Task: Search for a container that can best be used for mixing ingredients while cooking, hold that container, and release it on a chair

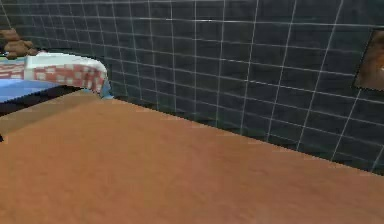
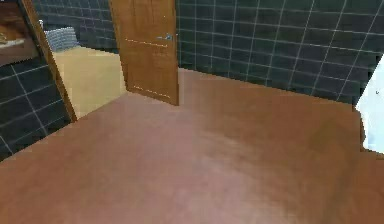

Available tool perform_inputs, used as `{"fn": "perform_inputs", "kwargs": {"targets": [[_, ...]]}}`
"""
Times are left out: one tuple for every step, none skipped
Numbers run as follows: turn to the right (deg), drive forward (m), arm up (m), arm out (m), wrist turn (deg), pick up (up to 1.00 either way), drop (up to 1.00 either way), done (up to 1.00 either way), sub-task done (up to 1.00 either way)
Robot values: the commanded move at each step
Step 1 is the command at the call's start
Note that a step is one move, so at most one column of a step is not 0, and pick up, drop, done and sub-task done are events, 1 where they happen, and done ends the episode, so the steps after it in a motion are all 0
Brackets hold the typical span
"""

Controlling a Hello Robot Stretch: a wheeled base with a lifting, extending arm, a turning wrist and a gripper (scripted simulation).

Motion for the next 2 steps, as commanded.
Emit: {"fn": "perform_inputs", "kwargs": {"targets": [[45.0,0.0,0.0,0.0,0.0,0.0,0.0,0.0,0.0],[18.0,0.0,0.0,0.0,0.0,0.0,0.0,0.0,0.0]]}}
